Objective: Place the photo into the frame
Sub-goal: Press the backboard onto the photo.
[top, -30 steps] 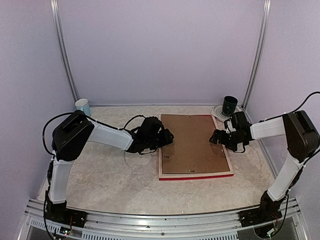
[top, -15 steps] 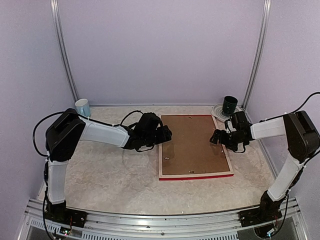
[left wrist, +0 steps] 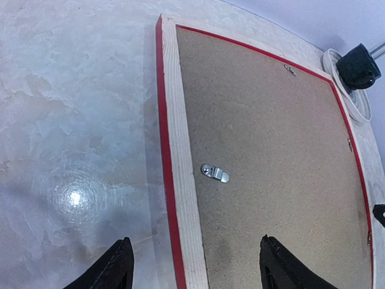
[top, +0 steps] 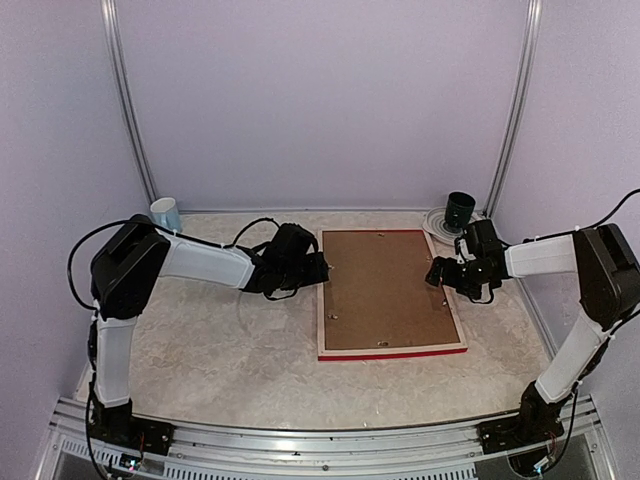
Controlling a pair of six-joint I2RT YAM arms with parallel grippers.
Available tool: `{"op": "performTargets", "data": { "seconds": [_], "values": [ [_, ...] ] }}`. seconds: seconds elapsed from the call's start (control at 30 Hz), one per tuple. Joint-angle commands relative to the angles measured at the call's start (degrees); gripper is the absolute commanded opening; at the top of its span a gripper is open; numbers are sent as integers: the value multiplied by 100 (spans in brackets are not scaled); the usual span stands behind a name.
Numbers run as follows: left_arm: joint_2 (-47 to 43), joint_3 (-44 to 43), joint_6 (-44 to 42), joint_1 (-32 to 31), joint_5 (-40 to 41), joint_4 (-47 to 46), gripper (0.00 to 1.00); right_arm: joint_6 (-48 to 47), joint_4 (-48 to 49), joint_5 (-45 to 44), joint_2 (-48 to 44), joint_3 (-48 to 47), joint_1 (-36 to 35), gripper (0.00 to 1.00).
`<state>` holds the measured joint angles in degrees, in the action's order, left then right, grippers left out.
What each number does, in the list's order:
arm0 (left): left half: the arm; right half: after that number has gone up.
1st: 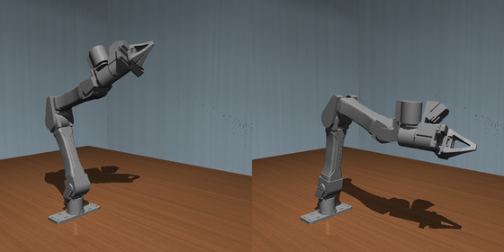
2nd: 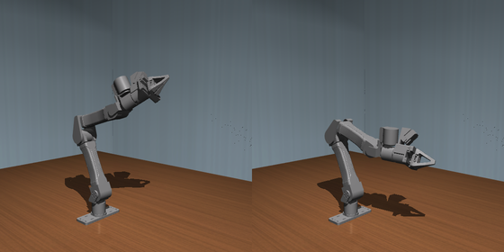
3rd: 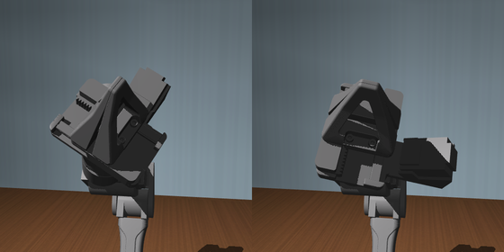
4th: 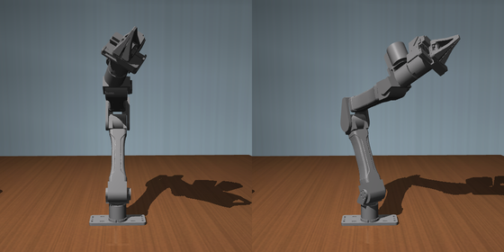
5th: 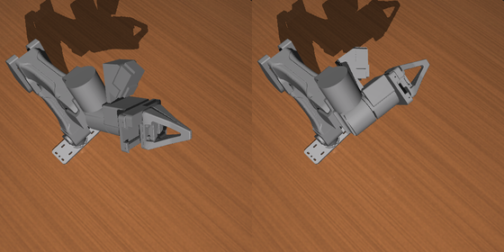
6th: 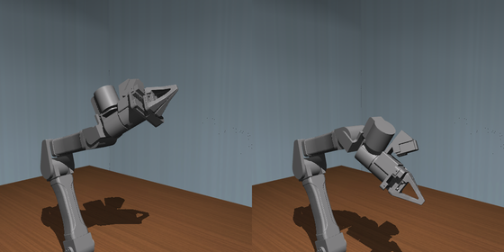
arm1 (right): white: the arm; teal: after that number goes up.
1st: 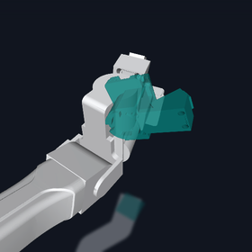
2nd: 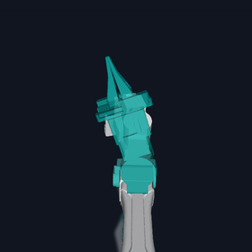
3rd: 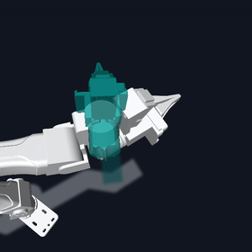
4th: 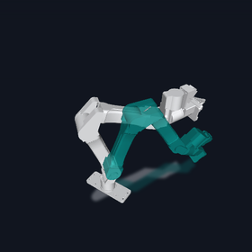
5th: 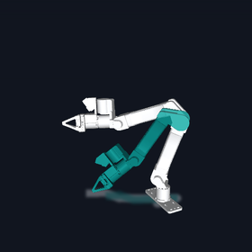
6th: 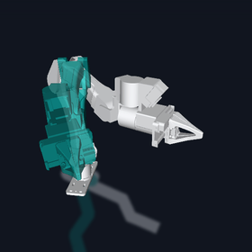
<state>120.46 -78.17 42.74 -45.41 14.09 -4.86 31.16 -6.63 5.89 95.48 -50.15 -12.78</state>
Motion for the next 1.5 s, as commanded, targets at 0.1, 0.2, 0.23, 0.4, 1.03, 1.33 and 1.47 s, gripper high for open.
{"op": "performTargets", "data": {
  "seconds": [0.1, 0.2, 0.23, 0.4, 1.03, 1.33, 1.47],
  "values": [
    [335, -450, -543, -164, 412, 740, 70, -216, -283, -787, -59, -236, -45, 99],
    [476, -625, -636, -192, 403, 871, 70, -283, -421, -1120, 79, -364, -186, 99],
    [521, -648, -668, -200, 387, 879, 70, -297, -487, -1245, 141, -425, -258, 99],
    [708, -905, -787, -249, 412, 1094, 71, -379, -784, -1884, 553, -781, -593, 99],
    [1259, -1417, -1047, -285, 438, 1844, 66, -610, -1527, -2731, 1478, -1403, -964, 99],
    [531, -1171, -910, 96, 374, 1286, 73, -695, -1555, -2334, 976, -1657, -888, 99],
    [518, -1515, -919, 379, 244, 1303, 73, -754, -1671, -2277, 1006, -2022, -812, 99]
  ]
}}
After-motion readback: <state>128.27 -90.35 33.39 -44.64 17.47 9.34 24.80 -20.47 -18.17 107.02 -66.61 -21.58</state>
